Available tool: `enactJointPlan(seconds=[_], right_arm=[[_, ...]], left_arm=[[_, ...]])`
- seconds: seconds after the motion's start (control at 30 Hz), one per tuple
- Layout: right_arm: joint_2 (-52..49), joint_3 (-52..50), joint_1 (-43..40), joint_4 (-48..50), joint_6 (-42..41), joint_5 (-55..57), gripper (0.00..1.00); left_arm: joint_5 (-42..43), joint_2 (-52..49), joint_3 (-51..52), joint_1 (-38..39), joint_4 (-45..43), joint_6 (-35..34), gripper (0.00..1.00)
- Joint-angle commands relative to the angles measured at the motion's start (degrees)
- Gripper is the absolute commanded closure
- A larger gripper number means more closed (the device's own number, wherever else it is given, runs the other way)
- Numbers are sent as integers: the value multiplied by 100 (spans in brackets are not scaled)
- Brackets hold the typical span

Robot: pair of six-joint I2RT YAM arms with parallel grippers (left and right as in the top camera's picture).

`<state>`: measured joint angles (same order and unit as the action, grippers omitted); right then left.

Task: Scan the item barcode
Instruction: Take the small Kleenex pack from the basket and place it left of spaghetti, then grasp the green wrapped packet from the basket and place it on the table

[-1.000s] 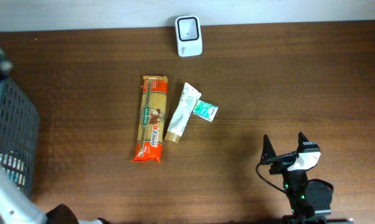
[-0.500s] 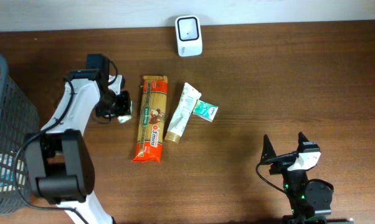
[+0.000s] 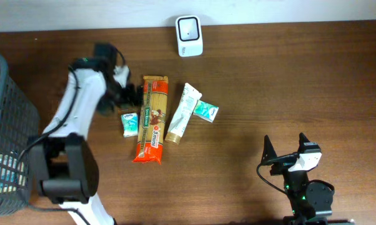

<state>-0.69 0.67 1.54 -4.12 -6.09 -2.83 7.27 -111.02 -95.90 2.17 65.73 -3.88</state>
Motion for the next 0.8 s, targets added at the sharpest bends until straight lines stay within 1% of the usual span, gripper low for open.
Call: enactJointPlan(seconds=[0.0,0.07,0.13,0.2,0.27,0.3,0.33,0.4,0.5,0.57,0.7,0.77], right_arm=[[26,-35,33,-17,-17,-35,1],[26,-35,33,-17,-17,-33,1],[26,-35,33,-17,-17,-35,1],[26,-35,33,-17,-17,-35,1],[26,-35,33,-17,-17,-35,1],[26,-35,33,-17,-17,-33,2],[26,-35,33,-17,-17,-35,1],[26,-35,33,-17,-17,-33,1],[26,-35,33,-17,-17,-33,1],[26,-35,33,-17,-17,-35,1],[26,-35,33,-17,-17,-33,1],[26,-35,33,-17,-17,-33,1]], left_arm=[[-284,789,-1615,-457,450,52,1],[-284,957,-2358,-846,863,44,1],[-529,1217,-2892,-1582,1154,-365,1],[-1003,1451,-2922,-2404,1163,-719,1],[-1554,1482,-2874,-3403,1296,-1202,1],[-1655,1478,-2745,-3773,1320,-1329,1],[-1655,1473,-2481,-4221,1290,-1329,1],[-1652,1471,-1934,-4736,962,-1349,1],[-1652,1471,-922,-5276,313,-1342,1],[-1735,1445,-70,-5471,-240,-1274,1],[-2435,1436,1377,-5617,-1388,-1233,1],[-2492,1327,1696,-5689,-1735,-1113,1]])
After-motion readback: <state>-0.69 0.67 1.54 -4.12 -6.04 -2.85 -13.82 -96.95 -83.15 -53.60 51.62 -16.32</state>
